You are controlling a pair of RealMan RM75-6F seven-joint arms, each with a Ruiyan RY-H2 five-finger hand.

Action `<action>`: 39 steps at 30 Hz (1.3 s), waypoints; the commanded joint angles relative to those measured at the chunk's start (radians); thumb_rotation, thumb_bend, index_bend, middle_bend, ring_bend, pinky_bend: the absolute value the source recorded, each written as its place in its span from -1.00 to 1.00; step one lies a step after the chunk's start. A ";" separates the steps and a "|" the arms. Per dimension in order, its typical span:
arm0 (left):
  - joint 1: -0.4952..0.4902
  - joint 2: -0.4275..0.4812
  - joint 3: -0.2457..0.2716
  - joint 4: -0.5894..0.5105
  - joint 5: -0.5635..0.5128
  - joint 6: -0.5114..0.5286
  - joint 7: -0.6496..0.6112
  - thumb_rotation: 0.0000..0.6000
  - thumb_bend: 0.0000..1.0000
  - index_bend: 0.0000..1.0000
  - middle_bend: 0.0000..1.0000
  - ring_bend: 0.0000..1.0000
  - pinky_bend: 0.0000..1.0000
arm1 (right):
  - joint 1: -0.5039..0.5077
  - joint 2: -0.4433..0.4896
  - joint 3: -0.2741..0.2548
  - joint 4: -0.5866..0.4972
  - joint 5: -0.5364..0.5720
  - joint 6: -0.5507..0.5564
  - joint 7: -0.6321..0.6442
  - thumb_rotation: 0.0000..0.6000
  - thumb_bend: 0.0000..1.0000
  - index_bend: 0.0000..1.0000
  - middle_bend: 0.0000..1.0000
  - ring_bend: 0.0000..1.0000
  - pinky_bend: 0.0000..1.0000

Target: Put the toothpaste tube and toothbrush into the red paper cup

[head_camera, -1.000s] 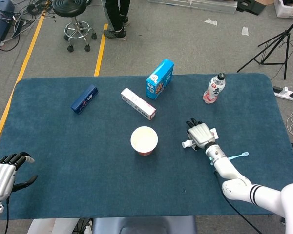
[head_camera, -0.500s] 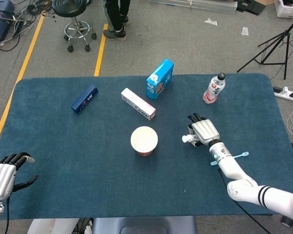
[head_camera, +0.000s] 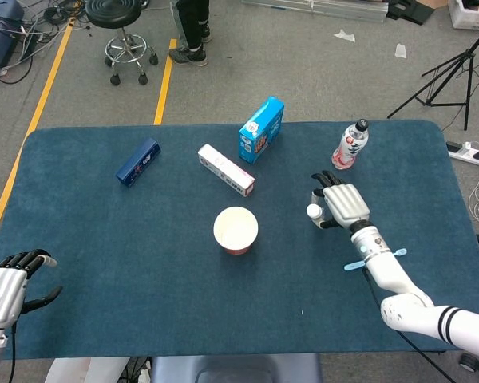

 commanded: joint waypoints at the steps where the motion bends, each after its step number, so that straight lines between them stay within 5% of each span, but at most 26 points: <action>1: 0.000 0.000 0.000 0.000 0.000 -0.001 0.000 1.00 -0.70 -0.12 -0.25 -0.25 -0.16 | -0.007 0.012 0.011 -0.016 -0.010 0.017 0.020 1.00 -0.57 0.39 -0.70 -1.00 -0.54; 39: 0.003 0.008 0.000 -0.004 0.000 0.004 -0.008 1.00 -0.70 -0.12 -0.25 -0.25 -0.16 | 0.067 0.188 0.171 -0.460 0.024 0.122 0.002 1.00 -0.56 0.39 -0.68 -1.00 -0.54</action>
